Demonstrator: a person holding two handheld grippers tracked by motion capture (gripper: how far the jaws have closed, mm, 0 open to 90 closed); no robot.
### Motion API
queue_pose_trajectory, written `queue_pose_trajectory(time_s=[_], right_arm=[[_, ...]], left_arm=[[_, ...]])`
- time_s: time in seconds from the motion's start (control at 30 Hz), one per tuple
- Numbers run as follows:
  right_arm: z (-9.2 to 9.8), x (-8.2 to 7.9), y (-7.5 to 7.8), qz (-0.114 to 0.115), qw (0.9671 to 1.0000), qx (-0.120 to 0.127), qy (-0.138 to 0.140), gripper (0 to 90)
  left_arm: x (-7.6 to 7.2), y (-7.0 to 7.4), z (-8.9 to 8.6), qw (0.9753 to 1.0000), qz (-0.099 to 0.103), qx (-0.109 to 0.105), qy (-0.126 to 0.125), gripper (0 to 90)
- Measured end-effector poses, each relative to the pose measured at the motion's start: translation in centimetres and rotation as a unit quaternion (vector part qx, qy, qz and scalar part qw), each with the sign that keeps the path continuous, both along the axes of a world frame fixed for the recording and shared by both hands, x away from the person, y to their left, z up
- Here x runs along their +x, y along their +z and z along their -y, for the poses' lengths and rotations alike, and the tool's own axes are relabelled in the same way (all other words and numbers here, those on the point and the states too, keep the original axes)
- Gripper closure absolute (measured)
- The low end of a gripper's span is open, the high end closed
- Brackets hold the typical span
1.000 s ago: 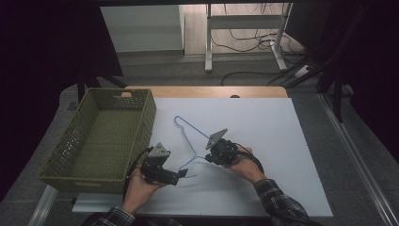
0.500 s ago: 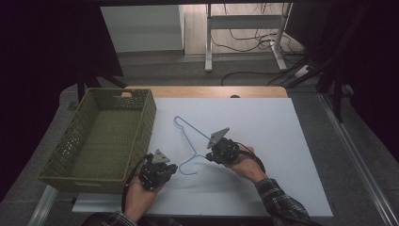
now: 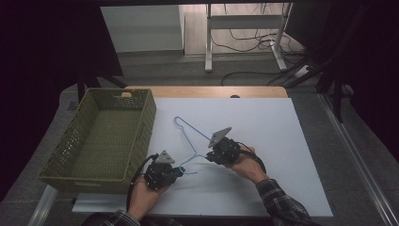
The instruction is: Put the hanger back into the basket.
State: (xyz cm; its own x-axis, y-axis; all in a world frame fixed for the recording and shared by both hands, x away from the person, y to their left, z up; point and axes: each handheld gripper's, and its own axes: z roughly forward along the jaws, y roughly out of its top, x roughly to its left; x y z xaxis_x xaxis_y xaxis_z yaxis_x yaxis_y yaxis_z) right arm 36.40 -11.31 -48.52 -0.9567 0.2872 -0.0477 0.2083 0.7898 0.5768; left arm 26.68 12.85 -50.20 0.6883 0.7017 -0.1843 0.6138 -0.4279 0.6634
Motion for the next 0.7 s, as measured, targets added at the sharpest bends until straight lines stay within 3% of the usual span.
queue_pose_trajectory(time_s=[0.03,0.27,0.33,0.43,0.5,0.57,0.67,0.7], right_arm=[[0.1,-0.2,0.4,0.001,0.9999,0.003,-0.011,65.8],[-1.5,-0.9,-0.5,0.032,0.9988,-0.033,-0.02,65.4],[-2.0,-1.0,-1.0,0.057,0.9968,-0.048,-0.029,71.3],[-2.2,-1.1,-1.0,0.06,0.9968,-0.045,-0.028,83.4],[-2.2,-1.2,-0.9,0.066,0.9964,-0.048,-0.022,85.7],[-2.1,-1.2,-0.5,0.064,0.997,-0.037,-0.022,86.2],[-1.8,-1.2,0.2,0.062,0.9976,-0.018,-0.022,86.5],[-1.4,-1.2,1.2,0.06,0.998,0.002,-0.021,86.7]], left_arm=[[0.0,0.1,0.0,1.0,0.001,-0.001,-0.001,83.1],[0.0,0.3,0.1,0.9999,0.008,-0.007,-0.004,80.9],[0.1,0.3,0.1,0.9999,0.009,-0.01,-0.005,80.6],[0.1,0.4,0.1,0.9998,0.011,-0.015,-0.006,80.0],[0.1,0.5,0.1,0.9998,0.013,-0.015,-0.006,77.2],[0.1,0.6,0.0,0.9997,0.014,-0.018,-0.004,73.1],[0.2,0.7,-0.2,0.9997,0.018,-0.017,0.001,59.8],[0.4,0.9,-0.5,0.9995,0.019,-0.023,0.007,54.0]])
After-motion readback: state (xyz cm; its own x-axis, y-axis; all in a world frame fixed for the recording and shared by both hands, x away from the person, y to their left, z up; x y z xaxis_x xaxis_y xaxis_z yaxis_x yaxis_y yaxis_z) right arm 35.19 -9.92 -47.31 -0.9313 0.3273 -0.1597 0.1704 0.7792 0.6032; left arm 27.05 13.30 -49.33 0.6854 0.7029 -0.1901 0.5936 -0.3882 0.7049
